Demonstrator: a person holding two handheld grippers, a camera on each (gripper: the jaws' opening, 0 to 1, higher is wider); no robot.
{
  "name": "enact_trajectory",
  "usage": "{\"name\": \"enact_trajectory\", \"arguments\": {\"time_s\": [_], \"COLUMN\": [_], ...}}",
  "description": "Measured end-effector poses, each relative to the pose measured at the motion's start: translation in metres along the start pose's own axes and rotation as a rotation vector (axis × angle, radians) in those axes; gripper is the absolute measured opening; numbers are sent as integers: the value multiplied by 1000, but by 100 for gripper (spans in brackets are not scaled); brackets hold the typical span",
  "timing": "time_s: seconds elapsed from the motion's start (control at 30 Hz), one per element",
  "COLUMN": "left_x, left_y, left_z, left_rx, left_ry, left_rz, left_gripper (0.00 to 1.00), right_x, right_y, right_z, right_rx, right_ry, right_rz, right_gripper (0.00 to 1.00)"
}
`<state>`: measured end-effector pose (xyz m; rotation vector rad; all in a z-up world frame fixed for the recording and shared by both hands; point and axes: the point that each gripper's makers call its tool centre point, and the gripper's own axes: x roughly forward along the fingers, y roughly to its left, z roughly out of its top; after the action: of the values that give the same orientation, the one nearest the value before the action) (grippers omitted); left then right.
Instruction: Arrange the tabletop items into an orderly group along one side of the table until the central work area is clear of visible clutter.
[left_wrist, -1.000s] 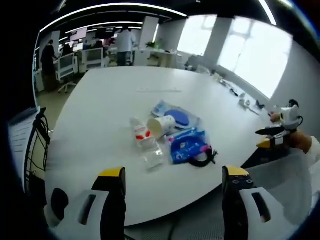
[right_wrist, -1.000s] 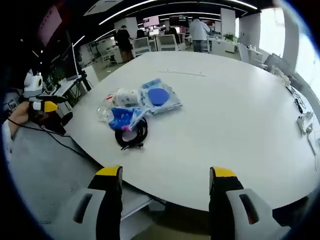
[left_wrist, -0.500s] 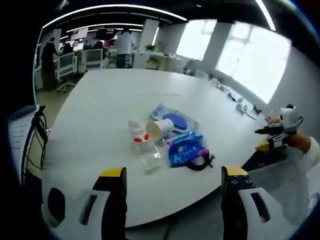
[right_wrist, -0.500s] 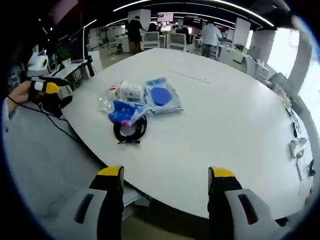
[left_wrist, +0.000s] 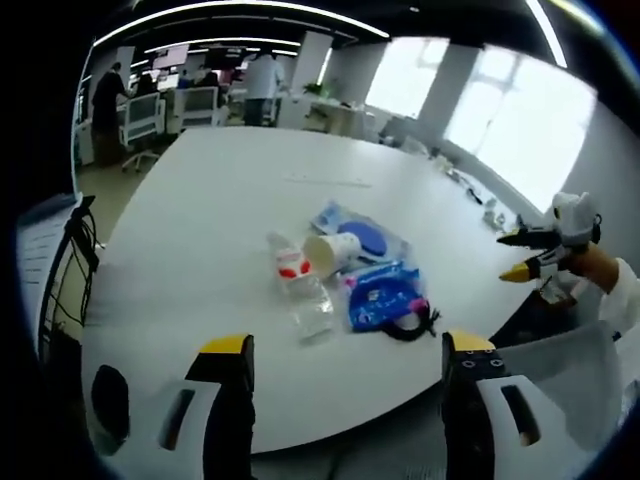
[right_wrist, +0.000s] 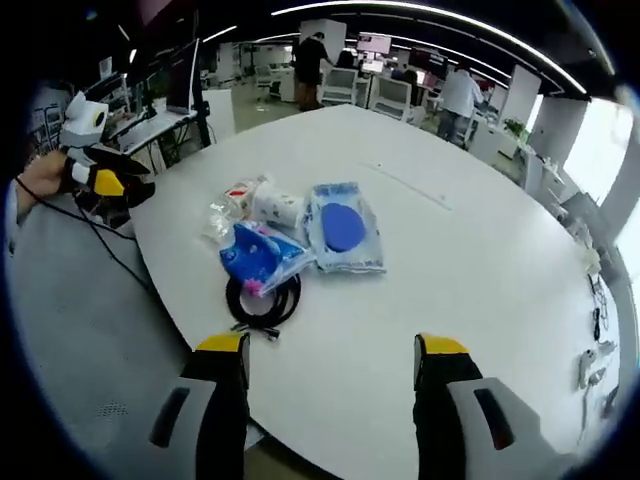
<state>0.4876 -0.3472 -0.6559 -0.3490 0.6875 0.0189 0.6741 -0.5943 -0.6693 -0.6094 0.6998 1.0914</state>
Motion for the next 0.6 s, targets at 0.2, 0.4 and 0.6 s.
{"name": "enact_trajectory", "arguments": {"time_s": [0.2, 0.4, 0.6], "left_x": [0, 2, 4], "left_y": [5, 6, 7], "left_z": [-3, -4, -3], "left_rx": [-19, 6, -14], "left_ry": [5, 17, 11], "left_rz": [18, 30, 24], "left_gripper": [73, 73, 73], "right_x": [23, 37, 46], "right_y": [2, 5, 5], "right_z": [24, 34, 50], "right_rx": [-124, -290, -445], "right_ry": [-35, 5, 13], "right_rz": [25, 34, 27], "right_gripper": [63, 61, 61]}}
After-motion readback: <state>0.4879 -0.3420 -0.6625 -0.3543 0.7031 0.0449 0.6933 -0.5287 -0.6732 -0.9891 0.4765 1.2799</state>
